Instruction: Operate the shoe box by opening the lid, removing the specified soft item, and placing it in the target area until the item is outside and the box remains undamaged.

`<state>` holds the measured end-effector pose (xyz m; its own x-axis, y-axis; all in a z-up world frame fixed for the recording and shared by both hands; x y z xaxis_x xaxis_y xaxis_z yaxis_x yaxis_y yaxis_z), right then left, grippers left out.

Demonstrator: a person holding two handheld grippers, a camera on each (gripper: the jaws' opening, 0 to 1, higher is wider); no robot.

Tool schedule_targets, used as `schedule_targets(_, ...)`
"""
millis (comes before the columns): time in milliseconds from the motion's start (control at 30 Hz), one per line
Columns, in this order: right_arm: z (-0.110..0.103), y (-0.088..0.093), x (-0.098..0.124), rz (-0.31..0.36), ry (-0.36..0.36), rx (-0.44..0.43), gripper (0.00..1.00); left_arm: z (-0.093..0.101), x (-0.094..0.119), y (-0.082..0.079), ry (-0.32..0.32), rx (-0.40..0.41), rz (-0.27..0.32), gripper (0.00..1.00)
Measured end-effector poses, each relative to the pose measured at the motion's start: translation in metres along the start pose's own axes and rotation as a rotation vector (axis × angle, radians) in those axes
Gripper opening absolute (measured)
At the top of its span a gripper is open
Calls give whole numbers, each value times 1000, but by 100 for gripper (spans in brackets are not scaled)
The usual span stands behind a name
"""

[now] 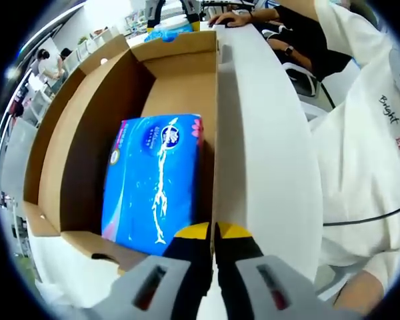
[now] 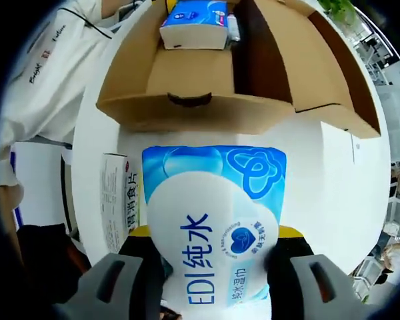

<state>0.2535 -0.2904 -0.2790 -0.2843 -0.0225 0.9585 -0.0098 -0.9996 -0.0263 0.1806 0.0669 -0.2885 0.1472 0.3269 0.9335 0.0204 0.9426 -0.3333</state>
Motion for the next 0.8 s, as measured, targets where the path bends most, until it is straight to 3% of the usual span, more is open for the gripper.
schedule_targets(800, -6, 1, -20, 7, -38, 0, 62, 3, 0, 1, -6, -1, -17, 2)
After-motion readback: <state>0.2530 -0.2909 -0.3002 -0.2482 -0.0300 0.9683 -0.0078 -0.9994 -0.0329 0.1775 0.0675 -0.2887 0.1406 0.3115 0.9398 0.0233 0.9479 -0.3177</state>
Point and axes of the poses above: the point that each gripper's makers call its tool centre point, and the gripper's own axes: x roughly backward along the fingers, z roughly to its right, y roughly out of its underside, the point moved 3 cm from there along x, roughly backward along the fingers, and after that the axes turned 11 degrees about y, right-handed, at the moved point
